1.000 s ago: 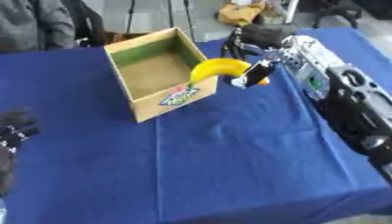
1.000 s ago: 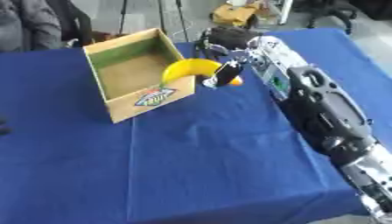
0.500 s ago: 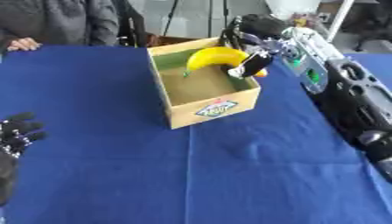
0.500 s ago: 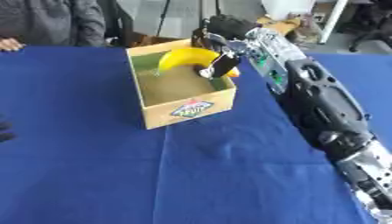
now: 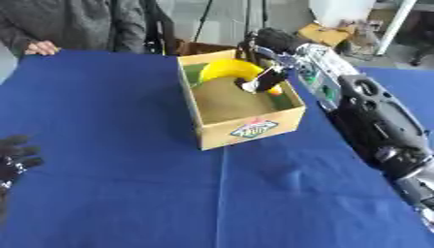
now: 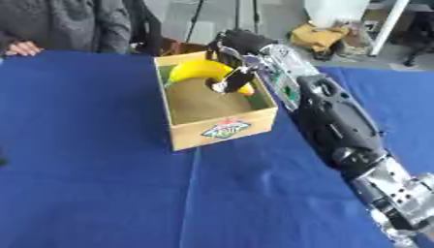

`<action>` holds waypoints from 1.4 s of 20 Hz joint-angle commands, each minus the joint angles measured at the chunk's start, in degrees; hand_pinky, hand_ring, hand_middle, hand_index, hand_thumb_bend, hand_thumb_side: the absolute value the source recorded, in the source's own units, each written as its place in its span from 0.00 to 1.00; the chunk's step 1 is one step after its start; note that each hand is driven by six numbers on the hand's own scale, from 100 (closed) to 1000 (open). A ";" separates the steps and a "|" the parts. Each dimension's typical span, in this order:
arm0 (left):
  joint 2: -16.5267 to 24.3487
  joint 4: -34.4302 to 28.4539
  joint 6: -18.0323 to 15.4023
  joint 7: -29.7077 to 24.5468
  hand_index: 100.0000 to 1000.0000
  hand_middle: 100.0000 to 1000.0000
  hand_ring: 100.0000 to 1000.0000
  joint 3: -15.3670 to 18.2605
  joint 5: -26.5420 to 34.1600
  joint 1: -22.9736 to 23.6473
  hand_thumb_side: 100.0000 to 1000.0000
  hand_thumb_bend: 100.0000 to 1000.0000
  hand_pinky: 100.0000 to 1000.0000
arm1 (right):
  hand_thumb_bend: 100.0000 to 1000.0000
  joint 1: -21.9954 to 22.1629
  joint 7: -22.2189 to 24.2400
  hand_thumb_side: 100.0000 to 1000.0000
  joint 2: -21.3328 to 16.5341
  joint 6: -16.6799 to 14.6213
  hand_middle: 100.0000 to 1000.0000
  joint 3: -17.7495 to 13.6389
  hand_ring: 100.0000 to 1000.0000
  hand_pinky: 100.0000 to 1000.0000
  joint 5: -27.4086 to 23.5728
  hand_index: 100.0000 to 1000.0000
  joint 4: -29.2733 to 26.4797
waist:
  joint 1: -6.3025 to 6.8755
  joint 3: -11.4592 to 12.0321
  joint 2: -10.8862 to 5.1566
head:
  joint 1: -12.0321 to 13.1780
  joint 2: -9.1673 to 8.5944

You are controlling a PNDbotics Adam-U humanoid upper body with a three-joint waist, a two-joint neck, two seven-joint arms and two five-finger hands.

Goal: Pick up objects on the table and place them in the box.

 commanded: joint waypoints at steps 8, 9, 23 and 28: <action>-0.21 -1.62 -0.18 -0.41 0.54 0.70 0.70 -0.03 0.59 -1.06 1.00 0.18 0.70 | 0.31 0.23 -0.86 0.40 -0.75 -0.90 0.50 -1.41 0.49 0.53 2.57 0.64 5.04 | 0.59 0.36 0.40 | -1.14 -1.00; -0.23 -1.63 -0.17 -0.42 0.54 0.70 0.70 -0.03 0.59 -1.06 1.00 0.18 0.70 | 0.38 0.29 -0.77 0.45 -0.71 -1.11 0.60 -1.39 0.56 0.58 2.62 0.71 5.12 | 0.61 0.24 0.40 | -1.16 -0.99; -0.39 -0.78 0.12 -0.18 0.54 0.70 0.70 0.15 0.48 0.46 1.00 0.19 0.70 | 0.45 -0.32 -2.71 0.45 -2.56 -0.72 0.66 -1.75 0.64 0.66 -4.98 0.79 -6.79 | 0.98 -4.75 -2.24 | 1.05 0.58; 0.24 0.13 -0.25 0.86 0.54 0.70 0.70 1.59 0.01 2.71 1.00 0.19 0.70 | 0.28 1.89 -6.57 0.45 -1.11 -2.95 0.59 -6.90 0.58 0.66 -8.98 0.74 -13.37 | 1.58 -10.95 -4.19 | 5.28 2.65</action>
